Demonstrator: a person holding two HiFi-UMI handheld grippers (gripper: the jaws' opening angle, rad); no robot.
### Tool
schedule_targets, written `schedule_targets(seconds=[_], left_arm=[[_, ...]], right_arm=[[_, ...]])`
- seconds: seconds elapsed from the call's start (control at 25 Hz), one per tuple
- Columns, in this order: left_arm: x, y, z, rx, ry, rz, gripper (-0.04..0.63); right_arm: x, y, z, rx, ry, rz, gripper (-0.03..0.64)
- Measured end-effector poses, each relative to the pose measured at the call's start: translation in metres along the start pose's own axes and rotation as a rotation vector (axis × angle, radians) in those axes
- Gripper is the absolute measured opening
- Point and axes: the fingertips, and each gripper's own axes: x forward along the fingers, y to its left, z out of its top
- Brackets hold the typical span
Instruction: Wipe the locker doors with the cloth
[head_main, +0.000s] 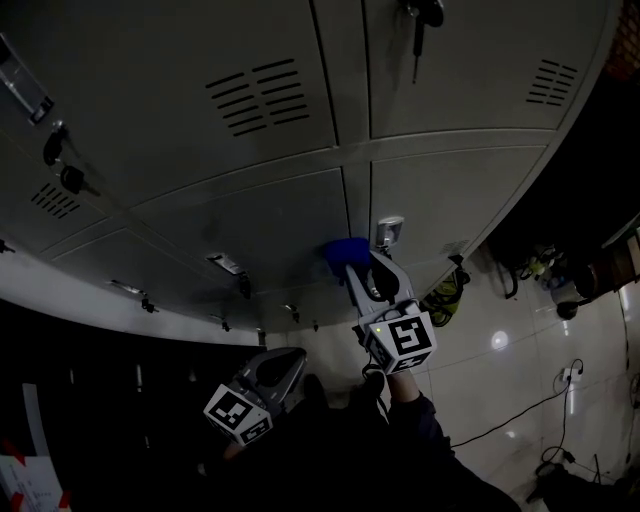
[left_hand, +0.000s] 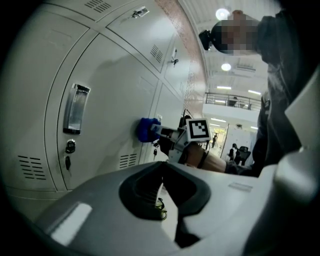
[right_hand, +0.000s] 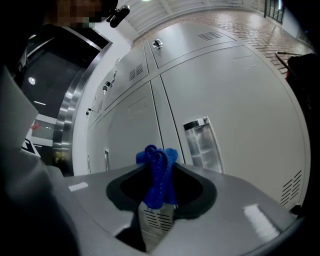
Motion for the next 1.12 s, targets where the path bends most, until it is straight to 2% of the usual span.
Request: schedule_targets(seconds=[0.2, 0.48, 0.92, 1.12], left_arm=[[-0.007, 0.000, -0.005, -0.009, 0.006, 0.002, 0.000], [-0.035, 0.016, -0.014, -0.018, 0.015, 0.003, 0.000], [-0.104, 0.069, -0.029, -0.017, 0.032, 0.023, 0.000], [-0.130, 0.090, -0.031, -0.009, 0.027, 0.035, 0.000]], right_arm=[[0.000, 0.013, -0.008, 0.016, 0.008, 0.022, 0.132], [0.014, 0.064, -0.030, 0.022, 0.038, 0.078, 0.132], [0.059, 0.157, -0.065, 0.034, 0.059, 0.137, 0.132], [0.076, 0.178, -0.069, 0.016, 0.045, 0.124, 0.131]])
